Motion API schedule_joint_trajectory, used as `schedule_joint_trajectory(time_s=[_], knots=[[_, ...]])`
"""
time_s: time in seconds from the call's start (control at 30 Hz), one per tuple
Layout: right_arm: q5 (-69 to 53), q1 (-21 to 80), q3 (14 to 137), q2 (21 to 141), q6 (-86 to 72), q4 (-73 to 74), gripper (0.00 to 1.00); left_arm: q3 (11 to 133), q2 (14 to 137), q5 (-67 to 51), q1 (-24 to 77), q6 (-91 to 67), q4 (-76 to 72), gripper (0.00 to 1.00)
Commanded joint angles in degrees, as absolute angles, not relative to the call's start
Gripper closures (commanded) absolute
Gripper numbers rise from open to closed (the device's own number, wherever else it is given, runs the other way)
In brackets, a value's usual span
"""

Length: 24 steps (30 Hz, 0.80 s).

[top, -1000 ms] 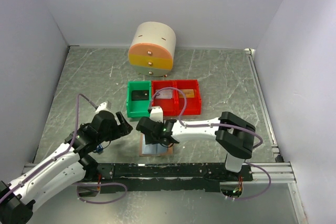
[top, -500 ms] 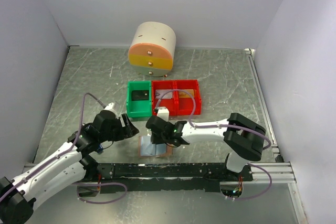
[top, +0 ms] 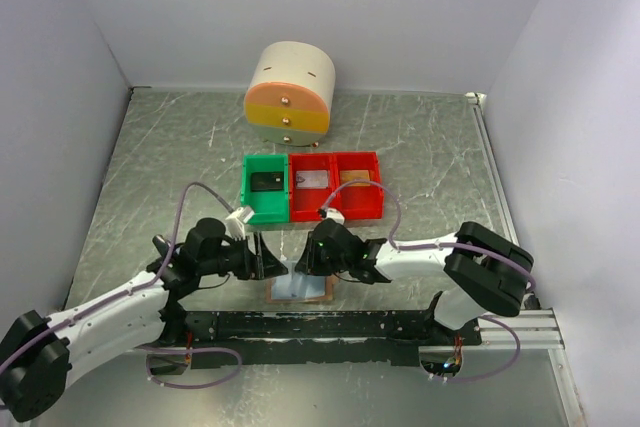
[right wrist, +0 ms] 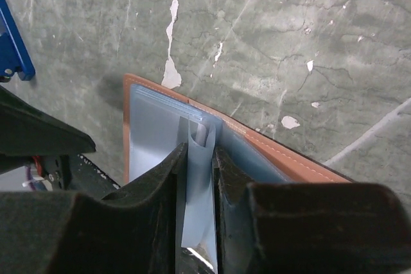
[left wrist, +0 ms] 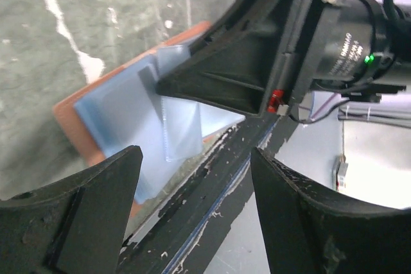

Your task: Take the credit cards out of the card holder

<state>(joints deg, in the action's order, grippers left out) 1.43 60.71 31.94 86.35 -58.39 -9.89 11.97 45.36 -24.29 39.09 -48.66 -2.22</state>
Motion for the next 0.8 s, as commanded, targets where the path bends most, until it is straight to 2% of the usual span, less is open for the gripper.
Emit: schedule_joint_trajectory(time_s=[0.0, 0.13, 0.27, 0.57, 0.77], knots=[[-0.4, 60.2, 29.9, 85.8, -60.1, -12.6, 0.79, 12.9, 48.3, -25.9, 43.4, -48.6, -10.6, 0.20], [-0.5, 59.8, 28.7, 85.2, -60.8, -13.5, 0.78, 15.1, 52.8, -17.7, 49.6, -49.3, -9.6, 0.24], [-0.7, 59.3, 27.7, 84.7, -61.4, -14.4, 0.76, 13.8, 52.7, -12.2, 50.6, -52.5, -10.0, 0.21], [-3.0, 58.4, 25.5, 84.4, -62.4, -18.3, 0.72, 12.0, 59.8, -13.4, 51.7, -53.5, -17.7, 0.21], [-3.5, 57.9, 24.5, 83.6, -62.8, -19.3, 0.71, 12.9, 62.3, -12.1, 52.4, -53.7, -17.0, 0.21]])
